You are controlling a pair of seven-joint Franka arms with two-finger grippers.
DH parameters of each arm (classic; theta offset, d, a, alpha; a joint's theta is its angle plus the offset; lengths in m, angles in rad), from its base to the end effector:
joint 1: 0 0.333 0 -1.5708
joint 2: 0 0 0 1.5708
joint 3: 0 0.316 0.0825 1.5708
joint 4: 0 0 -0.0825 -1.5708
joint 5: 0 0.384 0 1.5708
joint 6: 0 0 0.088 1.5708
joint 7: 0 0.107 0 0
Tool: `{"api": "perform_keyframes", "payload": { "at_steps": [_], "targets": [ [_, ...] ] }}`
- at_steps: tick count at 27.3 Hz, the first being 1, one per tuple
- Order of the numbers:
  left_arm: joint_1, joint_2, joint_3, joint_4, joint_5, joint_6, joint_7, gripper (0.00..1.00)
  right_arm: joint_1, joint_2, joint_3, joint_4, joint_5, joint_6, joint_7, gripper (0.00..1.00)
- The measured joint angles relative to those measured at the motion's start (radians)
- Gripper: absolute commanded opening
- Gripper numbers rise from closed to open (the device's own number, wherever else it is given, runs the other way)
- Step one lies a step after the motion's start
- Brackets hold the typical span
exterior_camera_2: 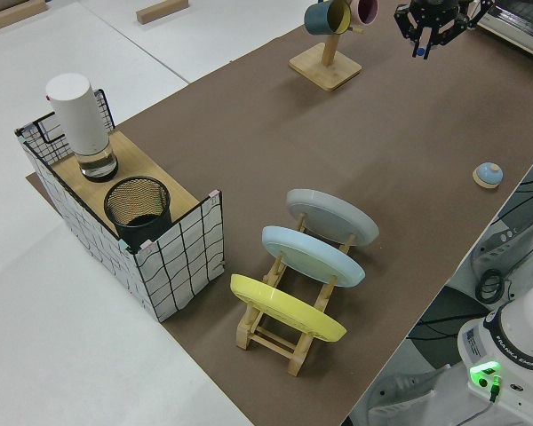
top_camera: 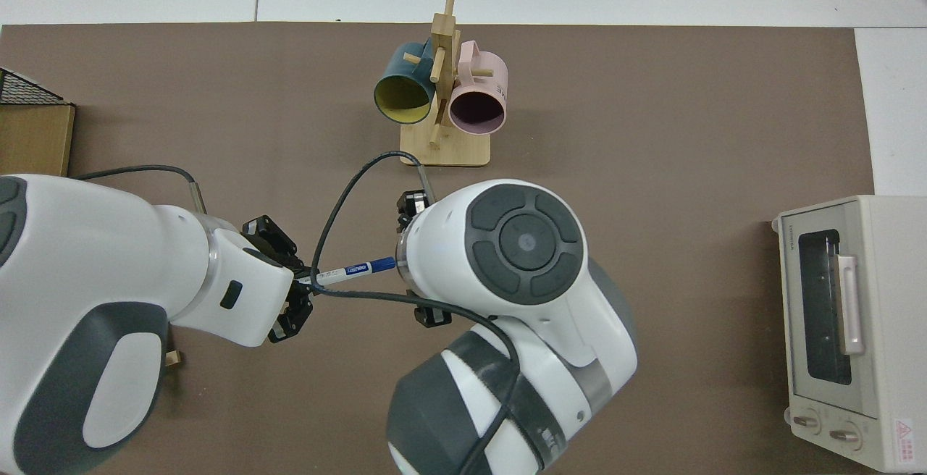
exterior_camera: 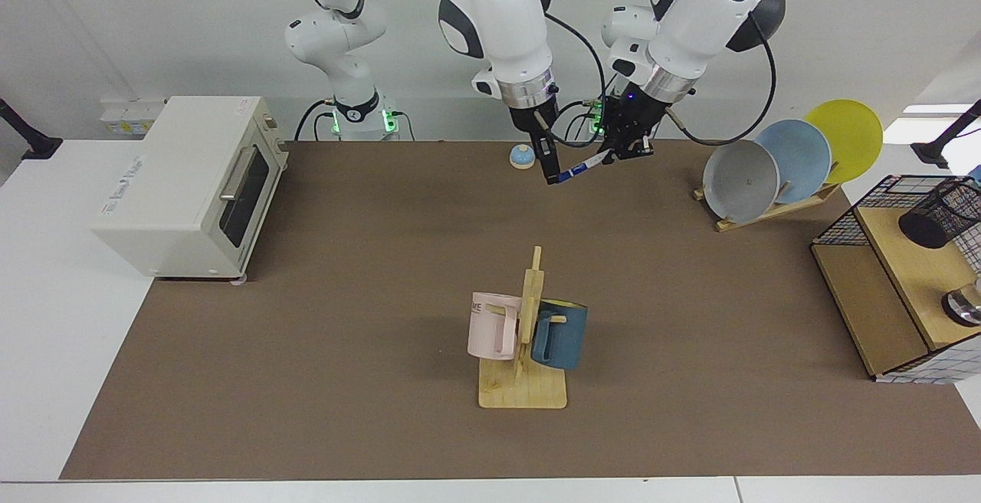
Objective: Put markers into pen holder
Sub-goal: 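Carry the marker toward the left arm while the right gripper withdraws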
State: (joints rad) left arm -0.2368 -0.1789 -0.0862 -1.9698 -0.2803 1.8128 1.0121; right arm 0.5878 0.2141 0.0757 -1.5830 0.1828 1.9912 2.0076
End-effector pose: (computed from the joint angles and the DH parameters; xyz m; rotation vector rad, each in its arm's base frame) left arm 0.4745 -0.1858 0.5527 2.3373 -1.7209 0.1568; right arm 0.5059 0.4043 0.5320 -2.2141 1.8761 0.2030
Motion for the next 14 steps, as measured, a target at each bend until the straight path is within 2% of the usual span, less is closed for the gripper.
{"api": "perform_keyframes", "payload": {
  "at_steps": [7, 14],
  "targets": [
    [0.029, 0.0, 0.001, 0.0, 0.037, 0.0, 0.0, 0.0, -0.118, 0.0, -0.003, -0.034, 0.001, -0.015, -0.354, 1.0],
    [0.038, 0.0, 0.001, 0.0, 0.145, -0.015, -0.013, 0.0, -0.223, 0.0, -0.009, -0.041, -0.003, -0.096, -0.755, 1.0]
  ]
}}
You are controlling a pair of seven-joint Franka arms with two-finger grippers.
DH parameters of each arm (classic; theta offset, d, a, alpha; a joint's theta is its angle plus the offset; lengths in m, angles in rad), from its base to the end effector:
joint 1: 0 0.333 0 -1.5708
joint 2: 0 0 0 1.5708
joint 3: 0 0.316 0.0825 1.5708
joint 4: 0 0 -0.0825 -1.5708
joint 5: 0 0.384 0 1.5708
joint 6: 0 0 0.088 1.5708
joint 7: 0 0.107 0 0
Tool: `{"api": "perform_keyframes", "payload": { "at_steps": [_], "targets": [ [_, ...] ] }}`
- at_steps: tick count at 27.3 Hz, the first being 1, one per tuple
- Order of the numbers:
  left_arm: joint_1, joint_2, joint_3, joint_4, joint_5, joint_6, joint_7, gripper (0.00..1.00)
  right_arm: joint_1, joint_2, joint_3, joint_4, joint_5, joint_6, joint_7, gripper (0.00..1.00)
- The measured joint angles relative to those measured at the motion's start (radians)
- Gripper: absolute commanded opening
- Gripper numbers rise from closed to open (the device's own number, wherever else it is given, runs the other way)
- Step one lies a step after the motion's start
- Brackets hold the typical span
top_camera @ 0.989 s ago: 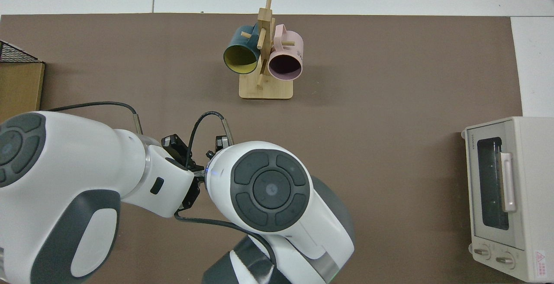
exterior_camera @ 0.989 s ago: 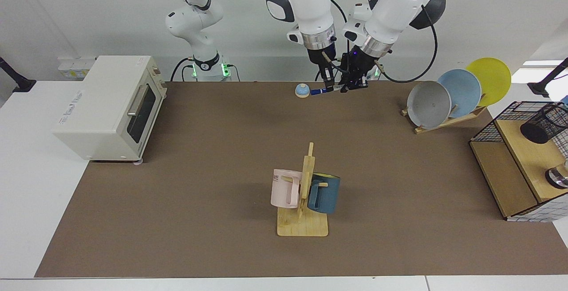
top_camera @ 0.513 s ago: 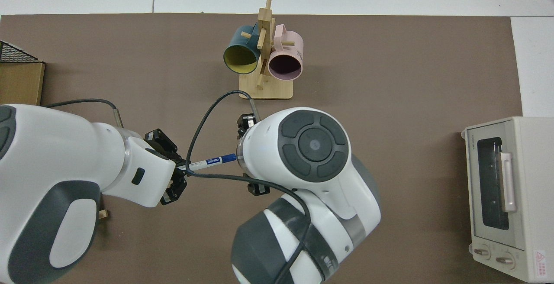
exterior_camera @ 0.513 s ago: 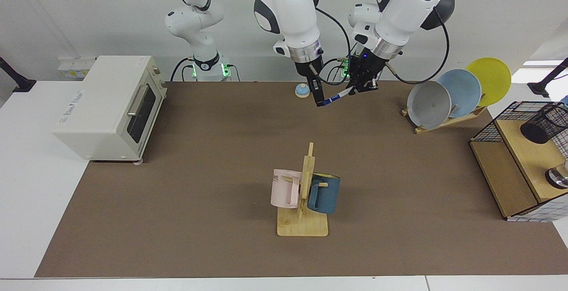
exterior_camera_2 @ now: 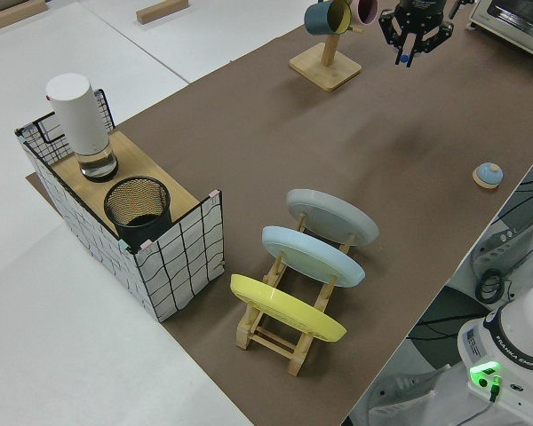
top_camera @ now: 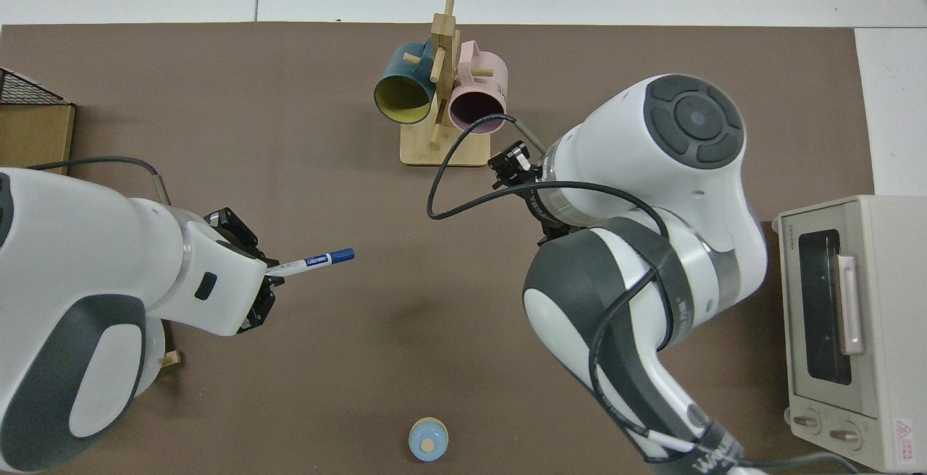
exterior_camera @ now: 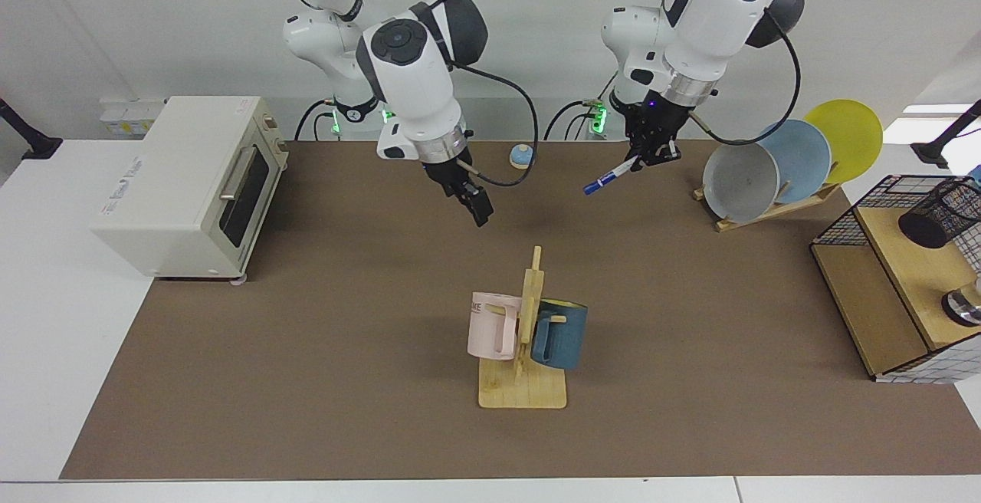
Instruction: Put markers into pen holder
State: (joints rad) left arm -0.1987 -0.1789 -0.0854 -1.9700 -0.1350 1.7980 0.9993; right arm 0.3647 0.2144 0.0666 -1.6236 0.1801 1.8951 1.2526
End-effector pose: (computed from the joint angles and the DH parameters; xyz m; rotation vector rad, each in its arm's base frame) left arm 0.4825 -0.1554 0.5491 2.4586 -1.7777 0.0712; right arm 0.5720 0.2740 0.5022 -2.6907 1.2599 0.1505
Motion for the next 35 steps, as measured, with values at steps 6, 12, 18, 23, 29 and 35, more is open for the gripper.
{"api": "perform_keyframes", "payload": {
  "at_steps": [6, 12, 18, 23, 29, 35],
  "targets": [
    [0.011, -0.004, 0.001, 0.002, 0.136, -0.035, -0.014, 0.0, -0.08, -0.012, -0.003, 0.001, -0.038, -0.057, -0.254, 1.0],
    [0.027, -0.016, 0.002, 0.015, 0.278, -0.081, -0.032, 0.0, -0.131, -0.055, -0.004, 0.003, -0.107, -0.111, -0.438, 1.0],
    [0.038, -0.027, 0.003, 0.052, 0.445, -0.117, -0.08, 0.0, -0.158, -0.111, -0.005, 0.003, -0.165, -0.157, -0.616, 1.0],
    [0.084, -0.028, 0.003, 0.096, 0.58, -0.123, -0.094, 0.0, -0.178, -0.149, -0.006, 0.004, -0.174, -0.183, -0.728, 1.0],
    [0.125, -0.019, 0.006, 0.134, 0.714, -0.123, -0.046, 0.0, -0.209, -0.174, -0.008, 0.004, -0.177, -0.204, -0.808, 1.0],
    [0.141, -0.01, 0.005, 0.154, 0.826, -0.122, 0.01, 0.0, -0.245, -0.183, -0.01, 0.026, -0.177, -0.252, -0.866, 1.0]
  ]
}}
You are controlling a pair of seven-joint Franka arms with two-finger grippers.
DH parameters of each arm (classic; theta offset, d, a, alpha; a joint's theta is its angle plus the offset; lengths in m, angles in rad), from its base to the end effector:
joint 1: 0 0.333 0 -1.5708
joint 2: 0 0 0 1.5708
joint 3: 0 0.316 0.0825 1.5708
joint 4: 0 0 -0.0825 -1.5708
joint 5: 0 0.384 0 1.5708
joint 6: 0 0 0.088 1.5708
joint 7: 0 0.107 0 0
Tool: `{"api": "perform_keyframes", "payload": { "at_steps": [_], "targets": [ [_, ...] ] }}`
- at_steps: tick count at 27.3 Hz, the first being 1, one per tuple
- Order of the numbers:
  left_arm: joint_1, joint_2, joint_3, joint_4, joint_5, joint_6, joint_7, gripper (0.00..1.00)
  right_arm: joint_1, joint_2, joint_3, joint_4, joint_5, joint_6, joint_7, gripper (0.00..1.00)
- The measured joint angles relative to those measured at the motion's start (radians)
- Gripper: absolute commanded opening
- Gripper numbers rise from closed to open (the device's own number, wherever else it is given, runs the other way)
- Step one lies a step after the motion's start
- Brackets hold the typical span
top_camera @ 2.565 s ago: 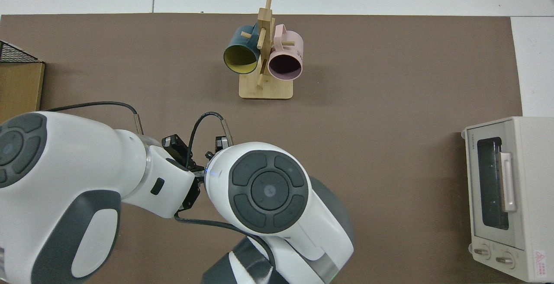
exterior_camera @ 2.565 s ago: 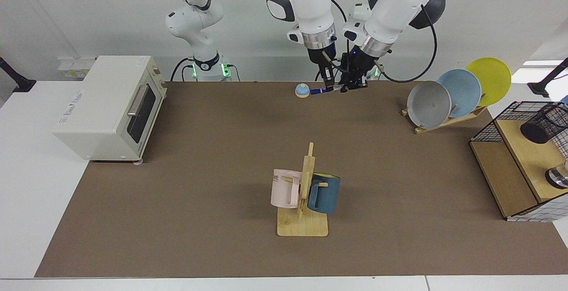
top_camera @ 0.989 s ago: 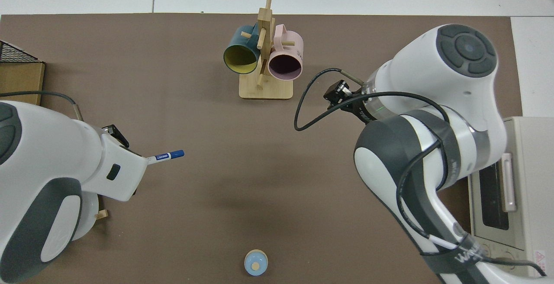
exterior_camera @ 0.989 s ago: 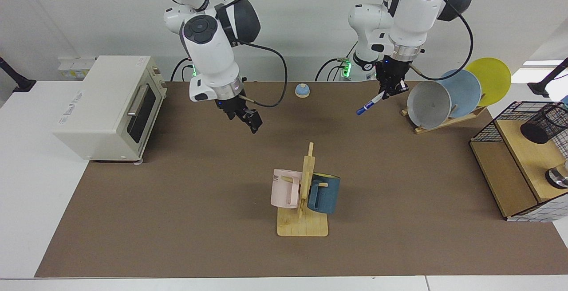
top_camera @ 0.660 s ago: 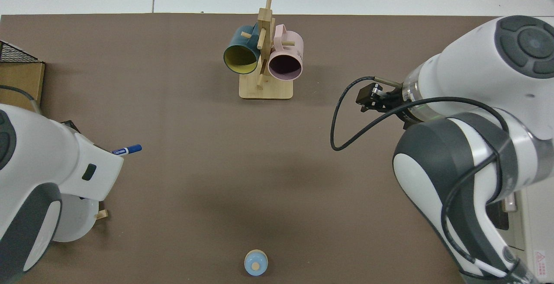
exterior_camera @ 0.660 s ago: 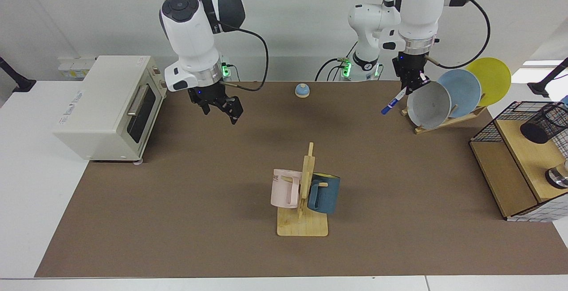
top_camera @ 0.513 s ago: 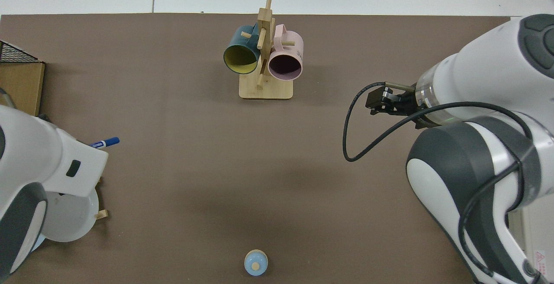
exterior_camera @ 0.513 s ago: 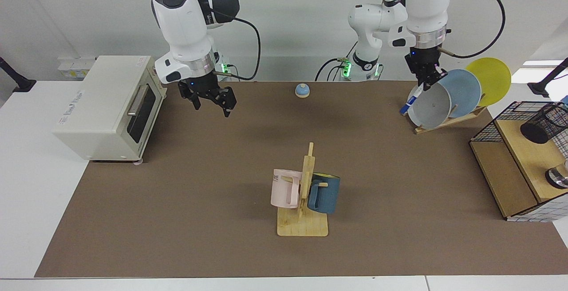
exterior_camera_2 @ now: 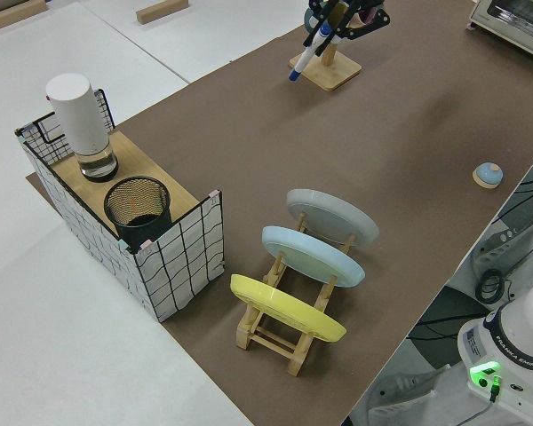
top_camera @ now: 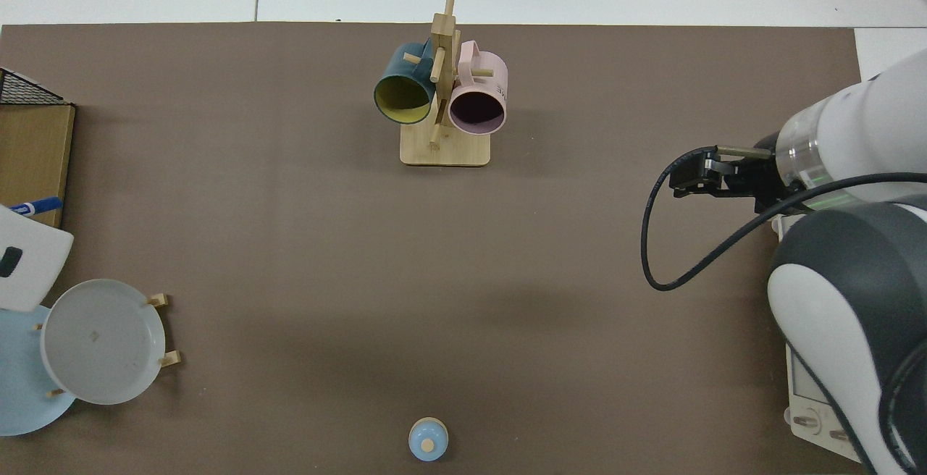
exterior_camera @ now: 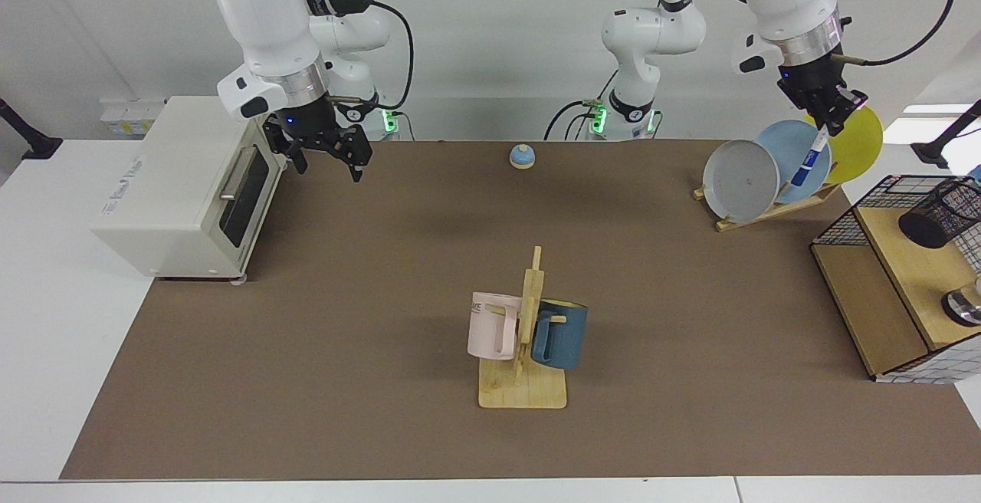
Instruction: Put markers into pen holder
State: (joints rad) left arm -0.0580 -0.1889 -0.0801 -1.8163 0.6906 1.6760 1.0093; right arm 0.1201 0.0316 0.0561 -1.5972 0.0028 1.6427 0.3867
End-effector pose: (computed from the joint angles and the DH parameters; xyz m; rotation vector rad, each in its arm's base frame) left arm 0.5074 -0.0119 0.6397 -2.0310 1.3967 0.3290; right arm 0.5613 0.0997 0.6006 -3.1159 0.3295 -0.0190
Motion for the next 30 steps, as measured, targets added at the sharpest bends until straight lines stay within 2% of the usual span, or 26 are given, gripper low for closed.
{"api": "perform_keyframes", "payload": {
  "at_steps": [12, 18, 23, 30],
  "targets": [
    [0.133, 0.026, 0.004, 0.053, 0.152, 0.081, 0.25, 0.0, -0.009, -0.001, -0.001, 0.035, -0.029, -0.098, -0.088, 1.0],
    [0.156, 0.074, 0.021, 0.125, 0.209, 0.111, 0.394, 0.0, -0.023, -0.001, -0.002, 0.072, -0.029, -0.164, -0.089, 1.0],
    [0.179, 0.124, 0.046, 0.186, 0.22, 0.144, 0.499, 0.0, -0.027, -0.001, -0.003, 0.085, -0.029, -0.184, -0.089, 1.0],
    [0.267, 0.179, 0.053, 0.21, 0.22, 0.209, 0.62, 0.0, -0.029, -0.001, -0.002, 0.09, -0.027, -0.184, -0.089, 1.0]
  ]
}}
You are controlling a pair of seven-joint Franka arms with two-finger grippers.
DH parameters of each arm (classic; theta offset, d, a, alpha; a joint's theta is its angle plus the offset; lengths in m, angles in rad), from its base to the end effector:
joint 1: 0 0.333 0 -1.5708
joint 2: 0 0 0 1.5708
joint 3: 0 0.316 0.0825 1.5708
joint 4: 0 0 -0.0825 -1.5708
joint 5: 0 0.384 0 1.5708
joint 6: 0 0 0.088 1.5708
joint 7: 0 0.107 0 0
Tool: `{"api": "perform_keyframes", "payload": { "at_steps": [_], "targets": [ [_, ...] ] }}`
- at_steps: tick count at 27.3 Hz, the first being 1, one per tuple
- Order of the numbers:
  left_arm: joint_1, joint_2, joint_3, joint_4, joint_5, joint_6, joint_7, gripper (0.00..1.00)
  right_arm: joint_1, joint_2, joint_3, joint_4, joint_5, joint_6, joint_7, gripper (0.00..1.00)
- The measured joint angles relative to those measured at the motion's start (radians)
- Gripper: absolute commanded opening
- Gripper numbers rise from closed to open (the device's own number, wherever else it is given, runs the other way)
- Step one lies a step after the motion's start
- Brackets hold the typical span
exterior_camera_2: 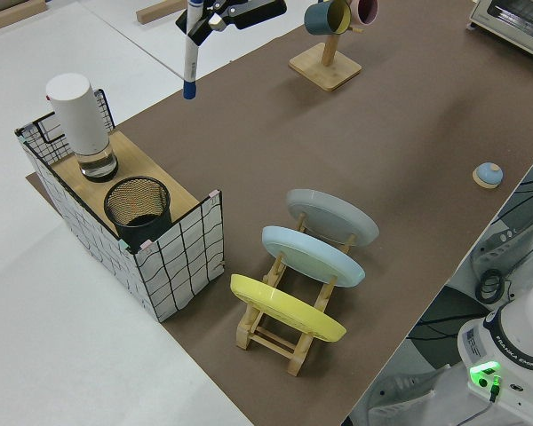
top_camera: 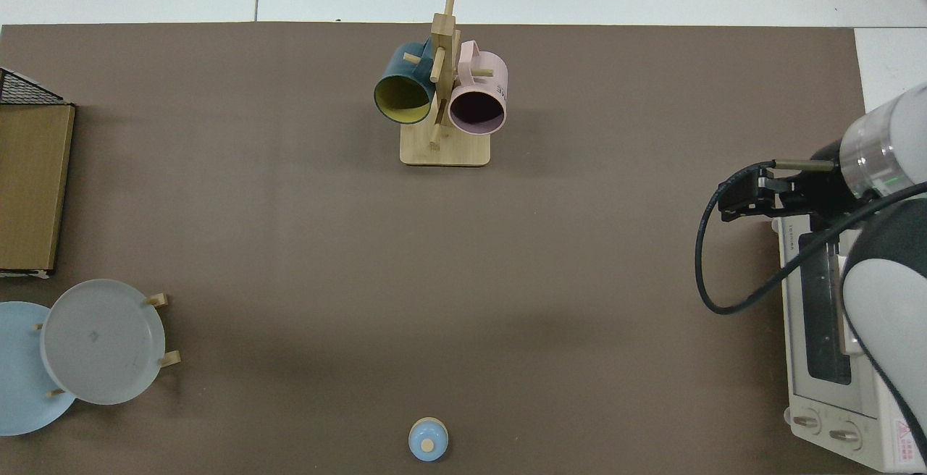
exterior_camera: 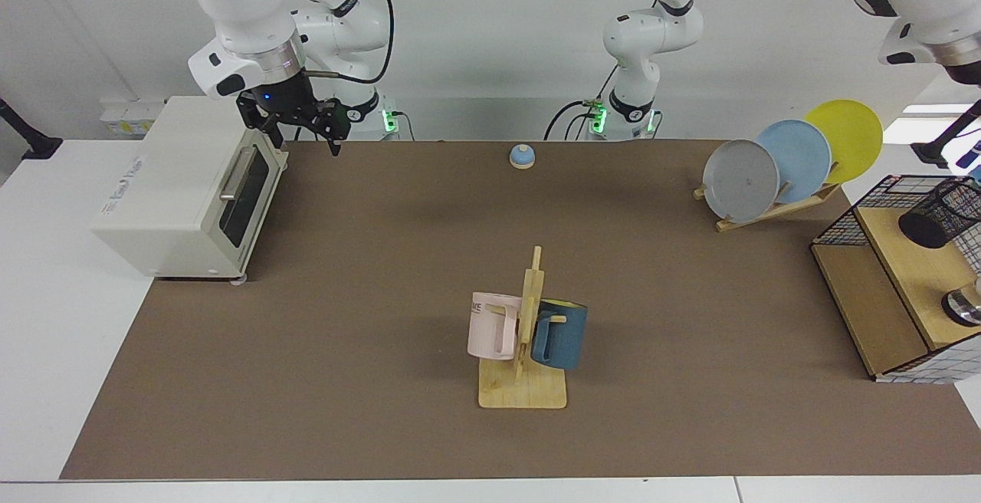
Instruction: Put markers into pen holder
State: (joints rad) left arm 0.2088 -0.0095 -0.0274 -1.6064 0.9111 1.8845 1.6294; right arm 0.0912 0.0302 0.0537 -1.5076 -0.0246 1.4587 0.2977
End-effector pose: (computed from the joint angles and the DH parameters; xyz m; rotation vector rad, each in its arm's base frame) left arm 0.5609 0.1627 0.6735 -1.5824 1.6541 0.6719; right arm 0.5470 0.0764 0.6279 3.0906 -0.2393 -0.1118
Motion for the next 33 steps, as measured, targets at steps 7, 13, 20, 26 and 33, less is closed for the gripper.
{"api": "perform_keyframes", "payload": {
  "at_steps": [7, 13, 20, 26, 33],
  "targets": [
    [0.076, 0.085, 0.001, 0.029, 0.001, 0.069, 0.068, 0.0, -0.005, -0.006, 0.0, 0.0, 0.0, 0.002, 0.0, 1.0],
    [0.125, 0.112, 0.001, 0.039, 0.0, 0.096, 0.154, 0.0, -0.006, -0.007, 0.0, 0.0, 0.0, 0.013, 0.0, 1.0],
    [0.128, 0.114, -0.001, 0.044, 0.0, 0.102, 0.186, 0.0, -0.007, -0.007, 0.0, 0.0, 0.0, 0.014, 0.0, 1.0],
    [0.131, 0.126, 0.002, 0.044, 0.0, 0.107, 0.191, 0.0, -0.007, -0.007, 0.0, 0.0, 0.0, 0.014, 0.0, 1.0],
    [0.143, 0.145, 0.002, 0.044, 0.0, 0.115, 0.192, 0.0, -0.007, -0.007, 0.0, 0.0, 0.0, 0.014, 0.0, 1.0]
  ]
}}
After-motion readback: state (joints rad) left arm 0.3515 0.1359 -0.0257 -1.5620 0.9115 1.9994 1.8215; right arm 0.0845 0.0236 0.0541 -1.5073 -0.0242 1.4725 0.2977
